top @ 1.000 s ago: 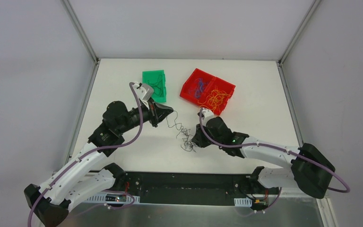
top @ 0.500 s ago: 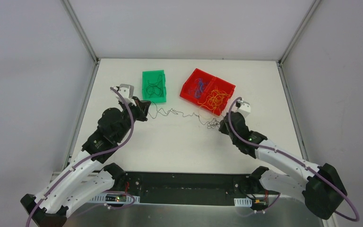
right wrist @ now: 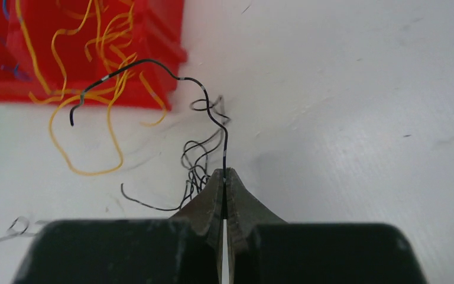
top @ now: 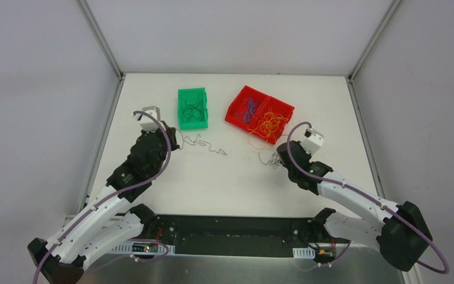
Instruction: Untangle the cables
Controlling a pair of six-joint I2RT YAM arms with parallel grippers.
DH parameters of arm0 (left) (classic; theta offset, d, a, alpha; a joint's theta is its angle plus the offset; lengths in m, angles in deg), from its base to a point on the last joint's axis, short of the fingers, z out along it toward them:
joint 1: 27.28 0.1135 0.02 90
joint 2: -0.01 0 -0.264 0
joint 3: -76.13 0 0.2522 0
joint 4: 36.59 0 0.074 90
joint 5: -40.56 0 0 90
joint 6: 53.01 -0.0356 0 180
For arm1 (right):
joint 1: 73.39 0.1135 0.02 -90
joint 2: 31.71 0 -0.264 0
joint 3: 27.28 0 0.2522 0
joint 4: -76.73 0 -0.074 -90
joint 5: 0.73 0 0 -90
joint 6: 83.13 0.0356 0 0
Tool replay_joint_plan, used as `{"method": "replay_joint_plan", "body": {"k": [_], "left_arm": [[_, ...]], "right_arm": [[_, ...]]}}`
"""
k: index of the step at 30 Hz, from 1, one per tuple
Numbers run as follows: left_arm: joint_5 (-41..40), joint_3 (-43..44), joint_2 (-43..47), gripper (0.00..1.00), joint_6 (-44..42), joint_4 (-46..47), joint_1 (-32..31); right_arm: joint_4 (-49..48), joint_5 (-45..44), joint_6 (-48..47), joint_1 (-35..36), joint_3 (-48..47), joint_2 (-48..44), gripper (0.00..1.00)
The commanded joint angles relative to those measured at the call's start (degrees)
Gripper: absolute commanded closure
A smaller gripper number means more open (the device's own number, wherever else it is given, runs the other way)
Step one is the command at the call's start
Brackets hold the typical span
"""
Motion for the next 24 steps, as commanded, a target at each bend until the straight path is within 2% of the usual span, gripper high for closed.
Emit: {"method": "replay_joint_plan", "body": {"k": [1,2,4,6,8,12,18,24], "left_arm": [[-23.9,-2.3,6.1,1.0,7.9,-1.2,-0.3],[-27.4,-2.8,6.7,1.0,9.8,-1.8,-0.3],[-31.2,-3.1,7.4,1.0,11.8,-3.3,-0.3],[-29.6,-3.3,7.6,1.0,12.5,-3.2,-0.2],[-24.4,-3.3,6.3,1.0,10.6,-0.8,-0.2],[-14.5,-1.3,1.5,1.0,4.9,2.9,-0.3],[-15.3,4.9,-8.8,1.0,0.8,5.0,-0.2],[-15.7,14.3,-14.0,1.0,-3.1,4.2,-0.2]], "right_arm": [[18.5,-23.2,19.5,-0.1,-6.0,-1.1,1.0],[23.4,-25.3,22.9,-0.1,-6.5,-1.6,1.0],[26.5,-26.8,26.4,-0.3,-6.8,-3.3,1.0],[19.4,-23.5,19.0,-0.3,-5.1,-5.7,1.0],[11.1,-18.3,11.2,-0.1,-2.7,-7.8,1.0],[2.8,-10.3,1.5,0.8,0.0,-10.8,1.0],[-1.4,-6.6,-2.1,1.8,1.7,-12.6,1.0],[-2.4,-4.7,-3.0,2.4,1.6,-12.2,1.0]]}}
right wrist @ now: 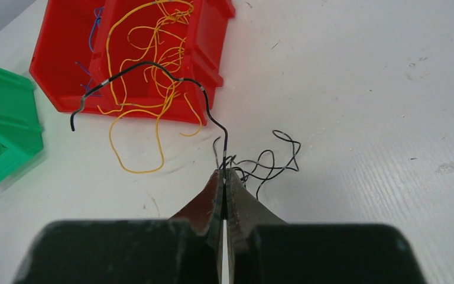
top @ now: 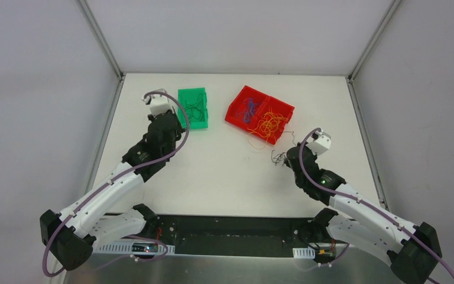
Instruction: Untangle the cables
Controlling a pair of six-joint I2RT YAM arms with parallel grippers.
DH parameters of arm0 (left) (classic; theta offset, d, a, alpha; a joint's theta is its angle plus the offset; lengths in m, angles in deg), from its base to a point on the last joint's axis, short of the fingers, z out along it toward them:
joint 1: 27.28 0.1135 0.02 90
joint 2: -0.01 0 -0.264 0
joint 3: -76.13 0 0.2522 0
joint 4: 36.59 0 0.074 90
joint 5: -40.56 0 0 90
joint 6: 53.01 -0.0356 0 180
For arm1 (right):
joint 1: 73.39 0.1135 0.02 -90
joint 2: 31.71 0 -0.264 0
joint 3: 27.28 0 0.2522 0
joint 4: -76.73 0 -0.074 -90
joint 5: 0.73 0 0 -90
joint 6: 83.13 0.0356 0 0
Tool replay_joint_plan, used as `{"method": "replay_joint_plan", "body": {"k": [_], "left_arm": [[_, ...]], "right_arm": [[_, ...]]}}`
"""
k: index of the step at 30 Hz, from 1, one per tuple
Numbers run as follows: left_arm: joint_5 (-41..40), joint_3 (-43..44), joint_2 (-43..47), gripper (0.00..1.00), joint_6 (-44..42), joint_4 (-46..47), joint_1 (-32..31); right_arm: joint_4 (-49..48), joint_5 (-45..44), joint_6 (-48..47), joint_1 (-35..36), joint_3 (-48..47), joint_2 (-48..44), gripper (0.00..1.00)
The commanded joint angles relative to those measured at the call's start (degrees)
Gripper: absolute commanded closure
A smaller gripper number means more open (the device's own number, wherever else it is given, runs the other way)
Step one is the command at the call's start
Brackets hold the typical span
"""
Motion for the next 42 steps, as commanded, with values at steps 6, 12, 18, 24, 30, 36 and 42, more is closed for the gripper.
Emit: {"method": "replay_joint_plan", "body": {"k": [6,12,18,24,30,36,42], "left_arm": [[-3.6,18.0,-4.5,1.0,-9.4,0.3,-0.2],[-3.0,25.9,-6.5,1.0,-12.5,-1.7,-0.2],[-3.2,32.7,-11.9,1.0,-16.6,-1.3,0.0],[-2.7,36.2,-19.1,1.0,-17.3,-1.4,3.1],[1.2,33.5,-22.8,1.0,-11.6,-1.4,8.6],[7.2,31.3,-30.1,1.0,-4.7,-1.8,13.6],[12.8,32.5,-38.1,1.0,-2.7,-1.9,14.8]], "right_arm": [[-3.9,3.0,-2.9,1.0,-0.1,0.1,1.0],[-4.1,3.1,-3.0,1.5,-0.3,-0.1,1.0],[-4.4,3.3,-3.1,1.7,-0.3,0.1,1.0],[-4.5,3.3,-3.3,1.7,-0.2,0.2,1.0],[-4.7,3.7,-3.2,1.8,-0.4,0.4,1.0],[-4.8,3.9,-3.2,2.0,-0.2,-0.1,1.0],[-5.0,4.5,-3.2,2.0,-0.1,-0.4,1.0]]}}
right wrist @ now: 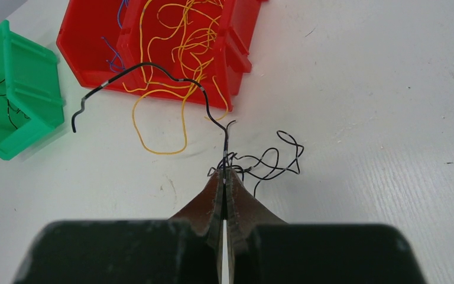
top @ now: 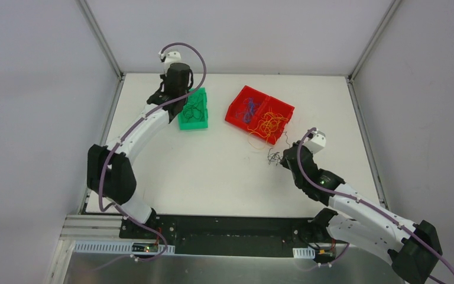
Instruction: Untangle the cables
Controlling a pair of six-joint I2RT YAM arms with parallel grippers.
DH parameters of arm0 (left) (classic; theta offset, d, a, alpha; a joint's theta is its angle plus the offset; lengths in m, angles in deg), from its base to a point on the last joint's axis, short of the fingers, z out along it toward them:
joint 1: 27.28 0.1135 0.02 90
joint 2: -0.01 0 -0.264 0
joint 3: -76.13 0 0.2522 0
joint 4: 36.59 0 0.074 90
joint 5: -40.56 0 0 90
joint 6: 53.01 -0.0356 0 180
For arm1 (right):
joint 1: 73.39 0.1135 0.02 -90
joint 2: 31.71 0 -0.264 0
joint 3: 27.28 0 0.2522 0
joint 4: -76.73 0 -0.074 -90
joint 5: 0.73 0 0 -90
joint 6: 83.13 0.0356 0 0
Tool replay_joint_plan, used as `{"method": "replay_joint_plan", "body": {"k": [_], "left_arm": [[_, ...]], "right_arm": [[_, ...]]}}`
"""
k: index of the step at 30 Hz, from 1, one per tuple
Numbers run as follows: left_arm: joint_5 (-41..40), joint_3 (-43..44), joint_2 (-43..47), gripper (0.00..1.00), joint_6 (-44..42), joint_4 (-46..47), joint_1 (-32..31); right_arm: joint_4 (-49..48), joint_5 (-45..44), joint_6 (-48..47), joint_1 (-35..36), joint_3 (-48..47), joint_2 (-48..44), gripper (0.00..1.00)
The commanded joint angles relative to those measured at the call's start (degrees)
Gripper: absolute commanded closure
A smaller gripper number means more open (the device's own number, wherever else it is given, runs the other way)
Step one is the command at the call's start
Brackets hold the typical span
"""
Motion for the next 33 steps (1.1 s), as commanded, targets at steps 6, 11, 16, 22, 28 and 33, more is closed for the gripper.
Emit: {"method": "replay_joint_plan", "body": {"k": [6,11,16,22,28,33], "left_arm": [[6.5,1.7,-12.9,1.0,5.0,-0.1,0.3],[5.5,5.6,-23.7,1.0,5.0,-1.6,0.6],[8.1,8.9,-30.2,1.0,5.7,-2.4,1.5],[12.0,9.2,-29.0,1.0,5.4,-3.2,1.8],[17.1,4.7,-17.1,0.52,6.3,-4.1,1.8],[21.2,-1.6,-5.8,0.3,9.3,-4.3,1.8]], "right_arm": [[-1.8,0.4,-0.6,0.6,-0.1,-1.4,1.0],[-2.0,0.6,-0.5,0.6,-0.1,-1.5,1.0],[-1.9,0.6,-0.6,0.7,-0.1,-1.6,1.0],[-2.4,2.2,-1.4,0.8,0.0,-1.3,1.0],[-4.9,16.5,-7.7,1.8,-2.3,1.8,1.0],[-3.9,28.2,-8.6,4.0,-10.3,6.9,1.0]]}}
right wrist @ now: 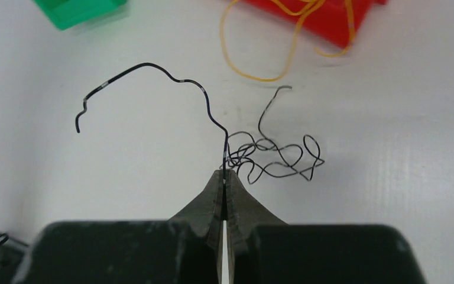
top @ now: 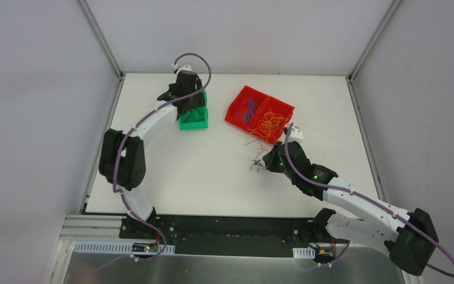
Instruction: Untangle the cables
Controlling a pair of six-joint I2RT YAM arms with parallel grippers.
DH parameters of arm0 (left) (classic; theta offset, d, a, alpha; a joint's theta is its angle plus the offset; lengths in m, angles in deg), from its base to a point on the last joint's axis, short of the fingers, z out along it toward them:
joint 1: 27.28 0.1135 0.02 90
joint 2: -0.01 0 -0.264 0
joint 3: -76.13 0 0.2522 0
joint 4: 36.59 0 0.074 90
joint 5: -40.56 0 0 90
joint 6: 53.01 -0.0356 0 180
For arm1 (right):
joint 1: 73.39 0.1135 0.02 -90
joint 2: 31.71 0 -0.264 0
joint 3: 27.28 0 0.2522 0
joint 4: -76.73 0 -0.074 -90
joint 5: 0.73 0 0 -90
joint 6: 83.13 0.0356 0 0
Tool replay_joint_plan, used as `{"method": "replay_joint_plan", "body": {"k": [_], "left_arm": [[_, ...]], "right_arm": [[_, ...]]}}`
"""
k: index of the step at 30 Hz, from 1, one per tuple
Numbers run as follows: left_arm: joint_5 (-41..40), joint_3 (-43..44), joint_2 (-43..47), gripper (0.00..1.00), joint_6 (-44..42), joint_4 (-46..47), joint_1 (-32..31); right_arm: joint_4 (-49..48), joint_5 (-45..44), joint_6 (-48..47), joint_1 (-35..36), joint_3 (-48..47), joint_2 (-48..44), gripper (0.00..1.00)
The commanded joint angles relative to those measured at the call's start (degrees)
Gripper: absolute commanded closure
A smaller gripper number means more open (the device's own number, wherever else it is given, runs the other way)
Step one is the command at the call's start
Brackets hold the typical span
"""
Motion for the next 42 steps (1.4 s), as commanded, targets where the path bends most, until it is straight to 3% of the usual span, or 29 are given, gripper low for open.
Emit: {"method": "replay_joint_plan", "body": {"k": [1,3,5,12,15,21,26,34,42], "left_arm": [[5.6,-4.8,14.3,0.25,3.5,-0.2,0.5],[7.2,-7.5,18.5,0.14,4.7,-0.2,0.5],[9.4,-11.0,22.9,0.11,5.8,-0.1,0.5],[10.7,-27.4,42.1,0.1,11.1,2.0,0.5],[8.4,-34.0,51.3,0.09,12.4,3.0,0.5],[1.4,-42.9,62.5,0.16,19.1,1.3,0.5],[-2.9,-44.4,67.6,0.16,21.0,-4.8,0.5],[-4.7,-45.4,74.3,0.15,21.3,-8.3,0.5],[-3.4,-45.5,72.1,0.16,23.2,-8.3,0.5]], "right_arm": [[-1.8,12.3,-2.6,2.4,-9.9,4.0,1.0],[-0.9,13.3,-2.2,2.7,-13.4,5.9,1.0],[-0.9,14.1,-2.1,2.7,-16.5,7.7,1.0],[-6.7,16.8,-4.2,2.6,-26.3,15.2,1.0],[-10.1,19.4,-6.7,2.5,-31.0,20.4,1.0],[-17.0,21.3,-12.9,2.5,-40.7,32.4,1.0],[-18.7,21.8,-17.1,2.4,-53.7,46.1,1.0],[-14.6,14.4,-20.0,1.2,-76.0,66.9,1.0],[-13.4,12.3,-19.3,-1.2,-85.6,82.4,1.0]]}}
